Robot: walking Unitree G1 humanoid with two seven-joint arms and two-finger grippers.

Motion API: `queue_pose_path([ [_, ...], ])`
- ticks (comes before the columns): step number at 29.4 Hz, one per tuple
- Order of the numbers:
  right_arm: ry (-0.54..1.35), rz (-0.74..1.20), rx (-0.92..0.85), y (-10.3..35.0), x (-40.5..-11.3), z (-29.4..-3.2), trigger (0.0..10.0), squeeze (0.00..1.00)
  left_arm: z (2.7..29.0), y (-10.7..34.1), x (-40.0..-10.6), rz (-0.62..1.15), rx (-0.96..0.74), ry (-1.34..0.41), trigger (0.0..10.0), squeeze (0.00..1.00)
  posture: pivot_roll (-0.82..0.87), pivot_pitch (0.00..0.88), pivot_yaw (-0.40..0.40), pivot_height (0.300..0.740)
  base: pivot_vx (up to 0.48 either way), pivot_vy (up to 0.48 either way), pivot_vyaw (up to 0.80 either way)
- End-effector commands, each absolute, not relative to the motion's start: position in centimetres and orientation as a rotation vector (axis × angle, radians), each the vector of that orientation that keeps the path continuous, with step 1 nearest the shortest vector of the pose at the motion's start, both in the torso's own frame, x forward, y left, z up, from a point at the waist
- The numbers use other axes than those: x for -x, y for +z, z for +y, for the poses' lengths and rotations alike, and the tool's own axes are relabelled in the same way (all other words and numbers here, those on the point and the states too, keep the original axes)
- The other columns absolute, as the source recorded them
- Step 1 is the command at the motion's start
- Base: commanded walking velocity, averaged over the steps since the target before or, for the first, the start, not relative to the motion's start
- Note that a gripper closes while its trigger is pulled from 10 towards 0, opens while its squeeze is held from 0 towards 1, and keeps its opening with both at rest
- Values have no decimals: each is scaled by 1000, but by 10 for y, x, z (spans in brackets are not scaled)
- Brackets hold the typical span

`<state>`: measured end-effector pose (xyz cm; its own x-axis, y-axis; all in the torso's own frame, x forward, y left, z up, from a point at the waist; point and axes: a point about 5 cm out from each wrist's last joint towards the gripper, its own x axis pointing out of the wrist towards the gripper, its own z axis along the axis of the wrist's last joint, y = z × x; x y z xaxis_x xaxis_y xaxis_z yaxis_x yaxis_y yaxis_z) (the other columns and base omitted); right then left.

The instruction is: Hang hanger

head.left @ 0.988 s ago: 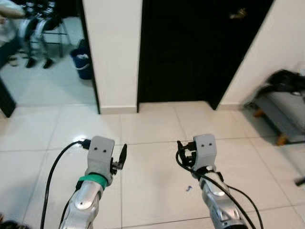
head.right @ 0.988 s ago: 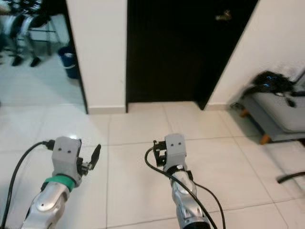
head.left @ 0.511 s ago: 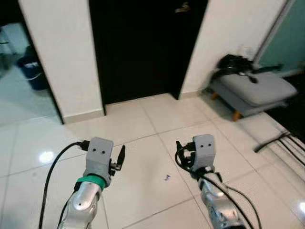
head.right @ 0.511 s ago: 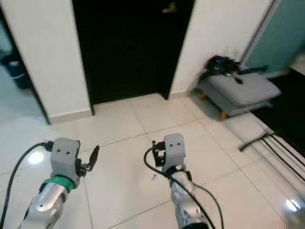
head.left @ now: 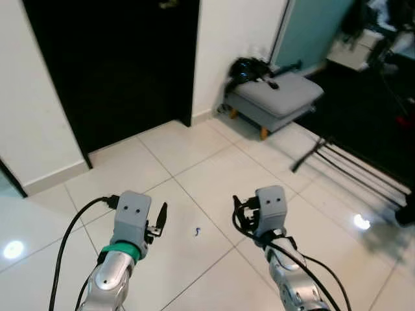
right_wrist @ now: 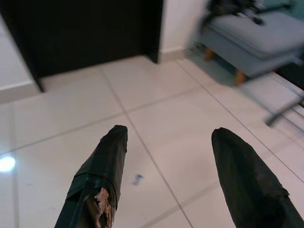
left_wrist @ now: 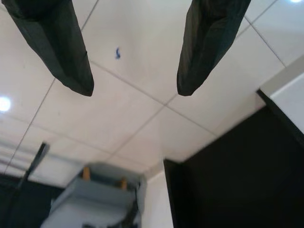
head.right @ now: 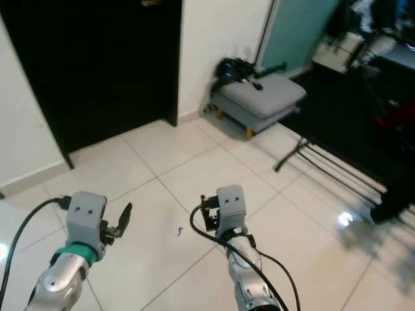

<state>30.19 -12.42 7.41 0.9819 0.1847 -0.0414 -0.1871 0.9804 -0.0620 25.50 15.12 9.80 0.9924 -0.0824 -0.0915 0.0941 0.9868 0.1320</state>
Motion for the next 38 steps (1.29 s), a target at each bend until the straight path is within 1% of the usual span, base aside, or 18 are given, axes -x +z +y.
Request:
queue_pose_path([
  [1, 175, 44, 68, 70, -299, -129, 10000, 0, 148, 94, -253, 100, -125, -100, 10000, 0, 19, 24, 24, 740, 0, 0, -788],
  [18, 169, 8, 52, 77, -302, -130, 10000, 0, 144, 103, -263, 65, -103, -105, 10000, 0, -3, 11, 28, 740, 0, 0, -788],
  [38, 169, -8, 45, 81, -303, -129, 10000, 0, 142, 106, -265, 51, -66, -116, 10000, 0, -5, 16, 31, 740, 0, 0, -788],
])
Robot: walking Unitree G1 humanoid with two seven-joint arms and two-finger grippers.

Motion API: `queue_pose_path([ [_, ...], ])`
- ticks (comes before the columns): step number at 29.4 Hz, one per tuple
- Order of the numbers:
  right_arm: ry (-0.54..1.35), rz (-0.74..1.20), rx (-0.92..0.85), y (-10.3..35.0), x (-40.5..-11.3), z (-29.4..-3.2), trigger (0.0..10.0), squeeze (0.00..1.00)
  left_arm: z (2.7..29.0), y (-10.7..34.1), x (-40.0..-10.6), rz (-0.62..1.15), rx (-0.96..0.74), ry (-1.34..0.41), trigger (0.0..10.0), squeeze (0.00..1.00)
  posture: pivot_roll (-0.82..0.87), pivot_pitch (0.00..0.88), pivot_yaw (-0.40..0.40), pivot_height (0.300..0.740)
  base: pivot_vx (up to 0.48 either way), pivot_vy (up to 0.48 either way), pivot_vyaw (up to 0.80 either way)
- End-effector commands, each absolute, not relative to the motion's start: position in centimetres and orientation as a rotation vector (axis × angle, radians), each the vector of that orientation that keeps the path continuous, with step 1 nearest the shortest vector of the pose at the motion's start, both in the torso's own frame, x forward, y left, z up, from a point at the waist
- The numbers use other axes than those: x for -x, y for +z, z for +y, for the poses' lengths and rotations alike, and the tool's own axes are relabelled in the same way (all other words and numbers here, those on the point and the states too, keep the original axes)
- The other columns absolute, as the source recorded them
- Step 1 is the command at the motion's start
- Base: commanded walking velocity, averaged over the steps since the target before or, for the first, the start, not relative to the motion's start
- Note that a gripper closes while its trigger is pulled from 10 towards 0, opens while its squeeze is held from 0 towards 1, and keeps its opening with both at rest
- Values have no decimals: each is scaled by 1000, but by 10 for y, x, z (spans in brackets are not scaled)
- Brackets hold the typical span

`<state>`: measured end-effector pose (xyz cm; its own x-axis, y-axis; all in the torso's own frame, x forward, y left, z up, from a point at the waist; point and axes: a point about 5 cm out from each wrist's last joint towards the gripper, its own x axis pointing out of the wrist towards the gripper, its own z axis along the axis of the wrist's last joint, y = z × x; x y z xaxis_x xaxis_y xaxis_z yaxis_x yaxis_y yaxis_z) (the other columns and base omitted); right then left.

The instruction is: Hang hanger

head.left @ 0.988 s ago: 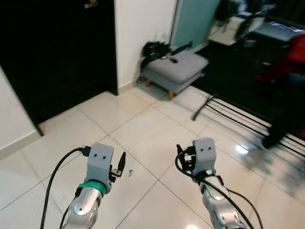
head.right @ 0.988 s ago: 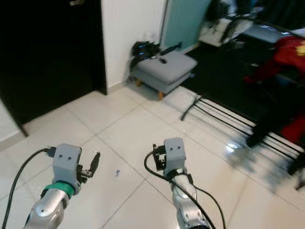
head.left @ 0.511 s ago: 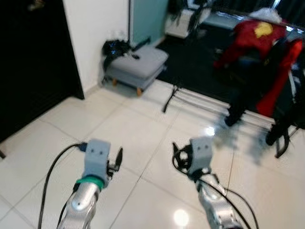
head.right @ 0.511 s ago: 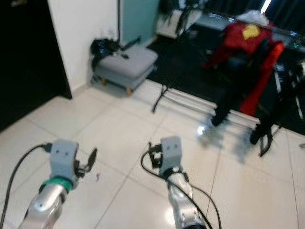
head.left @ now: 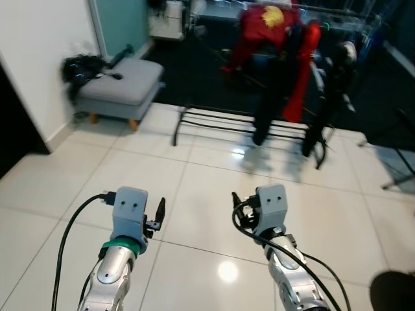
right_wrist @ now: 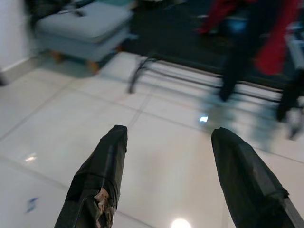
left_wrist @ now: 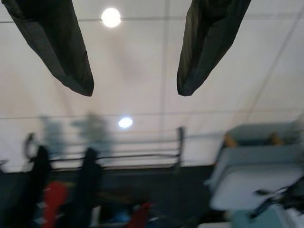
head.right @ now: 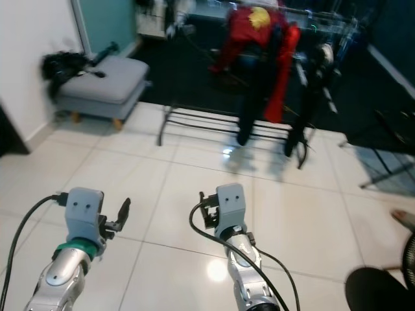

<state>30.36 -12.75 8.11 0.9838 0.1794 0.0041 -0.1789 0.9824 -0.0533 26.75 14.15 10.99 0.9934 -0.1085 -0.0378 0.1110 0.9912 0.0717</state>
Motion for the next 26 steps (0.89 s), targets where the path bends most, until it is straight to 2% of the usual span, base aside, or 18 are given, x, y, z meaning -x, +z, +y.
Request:
queue_pose_path([
  [1, 169, -8, 45, 81, -303, -129, 10000, 0, 142, 106, -265, 51, -66, -116, 10000, 0, -5, 16, 31, 740, 0, 0, -788],
  [10, 162, -24, 37, 83, -302, -130, 10000, 0, 141, 106, -266, 51, -80, -127, 10000, 0, -6, 21, 31, 740, 0, 0, -777],
  [16, 165, -45, 45, 86, -304, -129, 10000, 0, 141, 108, -266, 32, -89, -126, 10000, 0, -4, 21, 31, 740, 0, 0, 0],
  [26, 168, -43, 47, 86, -304, -129, 10000, 0, 140, 110, -267, 16, -94, -125, 10000, 0, -4, 24, 28, 740, 469, 0, 0],
])
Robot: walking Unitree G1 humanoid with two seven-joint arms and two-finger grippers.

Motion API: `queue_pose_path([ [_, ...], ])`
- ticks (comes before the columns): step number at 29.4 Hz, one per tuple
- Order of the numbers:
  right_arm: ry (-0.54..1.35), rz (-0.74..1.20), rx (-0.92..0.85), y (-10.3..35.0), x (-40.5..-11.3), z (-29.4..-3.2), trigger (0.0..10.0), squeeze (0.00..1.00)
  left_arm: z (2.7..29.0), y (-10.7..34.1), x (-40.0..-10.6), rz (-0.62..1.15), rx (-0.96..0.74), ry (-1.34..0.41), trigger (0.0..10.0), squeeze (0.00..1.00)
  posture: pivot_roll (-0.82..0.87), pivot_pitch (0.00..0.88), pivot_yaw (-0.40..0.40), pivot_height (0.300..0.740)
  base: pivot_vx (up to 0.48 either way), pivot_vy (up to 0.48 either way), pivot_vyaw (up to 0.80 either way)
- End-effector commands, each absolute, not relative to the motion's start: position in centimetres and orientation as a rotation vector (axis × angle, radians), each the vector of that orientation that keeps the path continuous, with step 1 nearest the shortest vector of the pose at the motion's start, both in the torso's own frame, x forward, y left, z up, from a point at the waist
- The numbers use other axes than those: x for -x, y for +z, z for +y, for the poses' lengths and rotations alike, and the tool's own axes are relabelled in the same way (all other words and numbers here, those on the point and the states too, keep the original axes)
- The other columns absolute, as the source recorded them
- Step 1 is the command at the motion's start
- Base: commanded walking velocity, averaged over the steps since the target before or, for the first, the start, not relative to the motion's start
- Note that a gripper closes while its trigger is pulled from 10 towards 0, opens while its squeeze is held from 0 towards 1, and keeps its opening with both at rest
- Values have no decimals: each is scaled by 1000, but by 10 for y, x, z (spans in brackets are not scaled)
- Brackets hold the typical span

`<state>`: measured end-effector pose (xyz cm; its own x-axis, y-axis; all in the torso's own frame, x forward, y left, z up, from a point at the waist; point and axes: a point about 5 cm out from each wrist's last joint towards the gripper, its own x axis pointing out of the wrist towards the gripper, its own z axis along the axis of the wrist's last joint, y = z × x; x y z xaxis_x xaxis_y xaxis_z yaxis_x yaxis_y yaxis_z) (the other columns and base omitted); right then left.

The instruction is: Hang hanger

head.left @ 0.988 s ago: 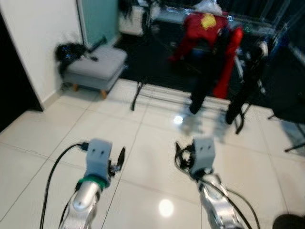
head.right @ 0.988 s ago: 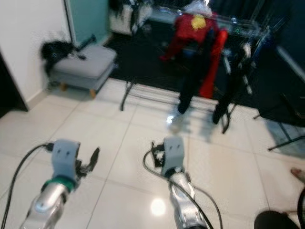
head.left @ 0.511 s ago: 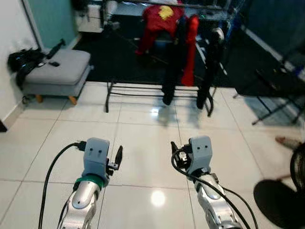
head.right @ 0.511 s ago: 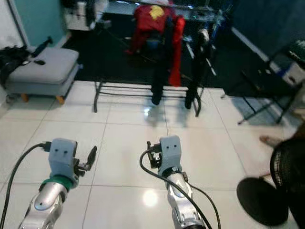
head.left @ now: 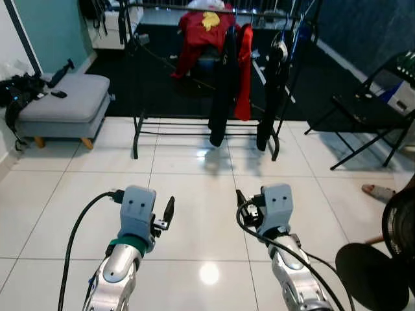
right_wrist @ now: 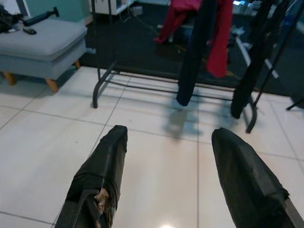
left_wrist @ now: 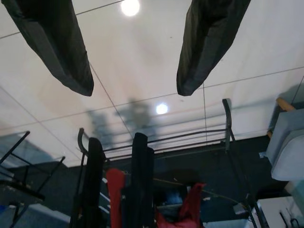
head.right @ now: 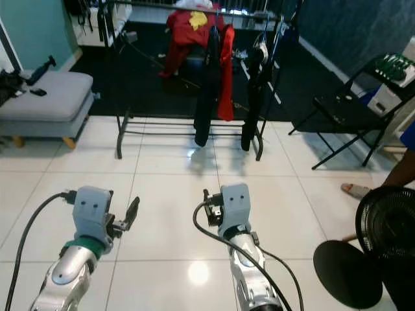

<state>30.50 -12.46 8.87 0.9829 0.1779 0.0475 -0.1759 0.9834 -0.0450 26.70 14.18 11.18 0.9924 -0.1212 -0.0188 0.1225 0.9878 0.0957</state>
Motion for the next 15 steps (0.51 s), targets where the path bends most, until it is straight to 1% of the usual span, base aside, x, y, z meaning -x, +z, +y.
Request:
queue_pose_path([
  [1, 169, -42, 47, 86, -304, -129, 10000, 0, 140, 110, -267, 15, -94, -124, 10000, 0, -5, 23, 27, 740, 480, 0, 0],
  [6, 170, -41, 48, 86, -304, -129, 10000, 0, 140, 110, -267, 15, -93, -122, 10000, 0, -6, 24, 26, 740, 480, 0, 0],
  [15, 169, -35, 53, 85, -303, -130, 10000, 0, 139, 110, -267, 16, -90, -121, 10000, 0, -9, 26, 23, 740, 315, 0, 0],
])
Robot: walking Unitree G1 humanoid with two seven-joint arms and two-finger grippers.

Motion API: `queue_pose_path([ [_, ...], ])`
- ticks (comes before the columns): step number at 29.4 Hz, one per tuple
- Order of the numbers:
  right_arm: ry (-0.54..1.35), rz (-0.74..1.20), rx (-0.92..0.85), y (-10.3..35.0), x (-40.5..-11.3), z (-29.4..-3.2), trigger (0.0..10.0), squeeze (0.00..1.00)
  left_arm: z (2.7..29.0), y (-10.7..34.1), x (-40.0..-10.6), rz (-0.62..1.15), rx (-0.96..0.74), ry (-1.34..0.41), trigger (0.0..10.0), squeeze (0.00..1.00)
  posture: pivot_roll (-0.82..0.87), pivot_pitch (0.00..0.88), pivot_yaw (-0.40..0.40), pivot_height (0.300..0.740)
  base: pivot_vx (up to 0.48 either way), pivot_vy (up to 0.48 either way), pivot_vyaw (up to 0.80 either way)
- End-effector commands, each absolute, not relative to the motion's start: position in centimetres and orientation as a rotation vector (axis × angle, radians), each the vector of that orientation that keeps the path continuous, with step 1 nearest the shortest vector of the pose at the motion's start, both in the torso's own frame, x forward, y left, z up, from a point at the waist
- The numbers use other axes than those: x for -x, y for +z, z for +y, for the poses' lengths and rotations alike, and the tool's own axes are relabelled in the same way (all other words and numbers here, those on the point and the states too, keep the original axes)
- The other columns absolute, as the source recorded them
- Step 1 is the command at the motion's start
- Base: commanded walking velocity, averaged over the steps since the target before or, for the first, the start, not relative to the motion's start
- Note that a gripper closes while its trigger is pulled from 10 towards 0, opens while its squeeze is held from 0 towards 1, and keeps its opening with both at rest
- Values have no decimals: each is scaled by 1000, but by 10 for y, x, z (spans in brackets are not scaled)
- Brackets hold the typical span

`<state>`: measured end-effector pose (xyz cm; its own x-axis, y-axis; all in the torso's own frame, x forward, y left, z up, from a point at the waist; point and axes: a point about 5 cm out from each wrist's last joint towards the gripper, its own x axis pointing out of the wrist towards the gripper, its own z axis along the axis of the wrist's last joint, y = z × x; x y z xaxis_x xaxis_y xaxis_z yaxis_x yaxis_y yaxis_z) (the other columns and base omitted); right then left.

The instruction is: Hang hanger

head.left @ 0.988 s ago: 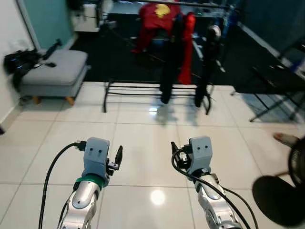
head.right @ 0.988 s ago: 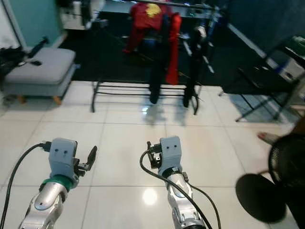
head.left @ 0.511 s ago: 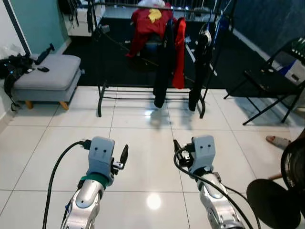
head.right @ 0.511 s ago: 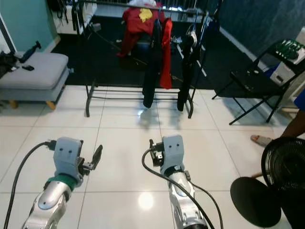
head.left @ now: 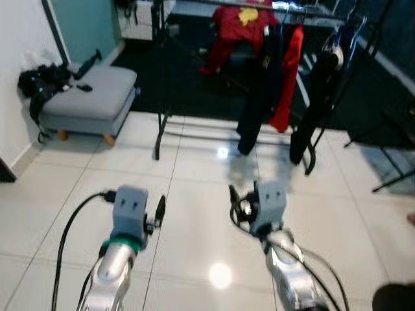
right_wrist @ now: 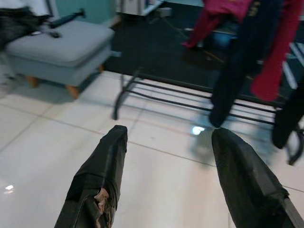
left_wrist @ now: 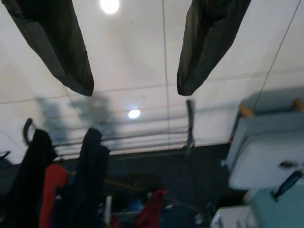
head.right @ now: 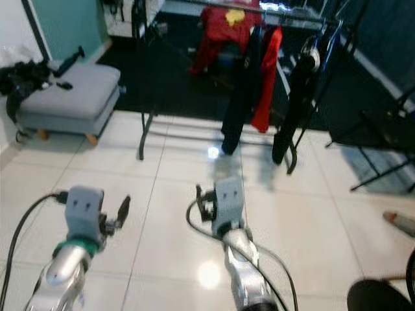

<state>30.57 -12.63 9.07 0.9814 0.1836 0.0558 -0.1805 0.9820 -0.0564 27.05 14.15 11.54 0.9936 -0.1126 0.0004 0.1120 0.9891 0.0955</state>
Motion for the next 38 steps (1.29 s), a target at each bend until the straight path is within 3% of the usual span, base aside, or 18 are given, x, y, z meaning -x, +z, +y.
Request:
queue_pose_path([
  [1, 169, -35, 53, 85, -303, -130, 10000, 0, 139, 110, -267, 16, -90, -121, 10000, 0, -9, 26, 23, 740, 300, 0, 0],
  [19, 165, -31, 51, 84, -304, -130, 10000, 0, 138, 110, -269, 9, -89, -125, 10000, 0, -12, 24, 24, 740, 284, 0, 0],
  [38, 172, -30, 49, 84, -305, -127, 10000, 0, 125, 104, -263, 67, -40, -219, 10000, 0, -10, 15, 30, 740, 0, 0, 0],
])
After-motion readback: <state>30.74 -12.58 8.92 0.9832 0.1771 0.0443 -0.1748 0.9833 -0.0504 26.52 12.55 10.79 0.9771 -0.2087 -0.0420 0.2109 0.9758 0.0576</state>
